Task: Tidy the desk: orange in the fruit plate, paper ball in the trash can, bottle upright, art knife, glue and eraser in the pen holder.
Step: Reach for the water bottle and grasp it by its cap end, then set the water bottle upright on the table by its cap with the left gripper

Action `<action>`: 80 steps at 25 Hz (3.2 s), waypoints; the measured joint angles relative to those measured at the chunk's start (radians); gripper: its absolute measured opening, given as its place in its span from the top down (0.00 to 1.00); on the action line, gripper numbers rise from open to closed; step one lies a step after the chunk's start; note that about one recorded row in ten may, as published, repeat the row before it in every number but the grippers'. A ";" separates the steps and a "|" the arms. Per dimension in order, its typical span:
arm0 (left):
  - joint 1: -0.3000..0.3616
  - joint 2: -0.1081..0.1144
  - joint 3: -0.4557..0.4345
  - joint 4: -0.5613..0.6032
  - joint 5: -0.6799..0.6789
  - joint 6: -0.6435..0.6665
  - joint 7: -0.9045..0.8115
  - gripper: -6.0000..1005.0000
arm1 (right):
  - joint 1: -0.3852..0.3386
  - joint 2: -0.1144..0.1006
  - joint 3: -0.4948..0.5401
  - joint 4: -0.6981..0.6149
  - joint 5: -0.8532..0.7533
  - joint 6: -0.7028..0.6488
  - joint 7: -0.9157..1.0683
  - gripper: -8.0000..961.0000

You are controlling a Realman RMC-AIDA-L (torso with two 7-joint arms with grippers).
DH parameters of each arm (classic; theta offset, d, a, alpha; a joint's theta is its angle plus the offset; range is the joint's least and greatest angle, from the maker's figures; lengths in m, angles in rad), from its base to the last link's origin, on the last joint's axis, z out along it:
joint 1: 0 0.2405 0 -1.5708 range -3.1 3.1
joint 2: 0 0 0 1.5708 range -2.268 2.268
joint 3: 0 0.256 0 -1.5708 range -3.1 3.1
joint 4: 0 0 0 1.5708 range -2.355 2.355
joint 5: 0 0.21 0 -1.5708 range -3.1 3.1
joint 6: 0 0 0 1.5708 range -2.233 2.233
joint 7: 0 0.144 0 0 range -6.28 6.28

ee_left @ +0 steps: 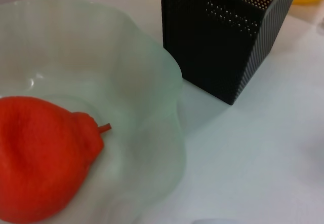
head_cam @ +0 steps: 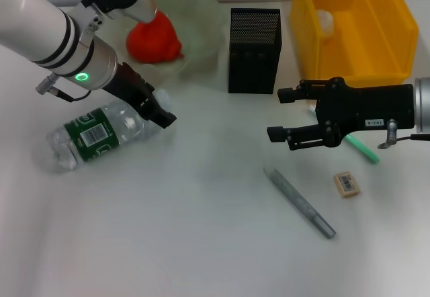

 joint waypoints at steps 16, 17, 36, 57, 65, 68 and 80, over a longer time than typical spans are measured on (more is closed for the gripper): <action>-0.002 0.000 0.041 -0.025 0.003 -0.037 0.000 0.22 | -0.001 0.000 0.000 0.000 0.001 -0.003 0.000 0.14; -0.003 0.000 0.042 -0.029 0.004 -0.041 0.000 0.22 | -0.001 0.000 0.000 0.000 0.001 -0.004 0.000 0.14; 0.000 0.000 0.054 -0.032 0.006 -0.054 0.000 0.50 | -0.002 0.000 0.000 -0.001 0.001 -0.007 0.001 0.14; 0.005 0.000 0.057 0.011 -0.016 -0.026 0.000 0.55 | 0.000 0.000 0.002 -0.003 0.002 0.001 0.002 0.14; 0.068 0.006 0.041 0.143 -0.103 0.042 0.001 0.55 | -0.002 0.001 0.002 -0.003 0.003 0.001 0.002 0.14; 0.086 0.008 0.039 0.170 -0.123 0.051 0.001 0.55 | -0.003 0.001 0.002 -0.003 0.003 0.001 0.002 0.14; 0.144 0.009 -0.094 0.248 -0.256 0.126 0.064 0.55 | -0.003 0.002 0.002 -0.003 0.003 -0.004 0.002 0.14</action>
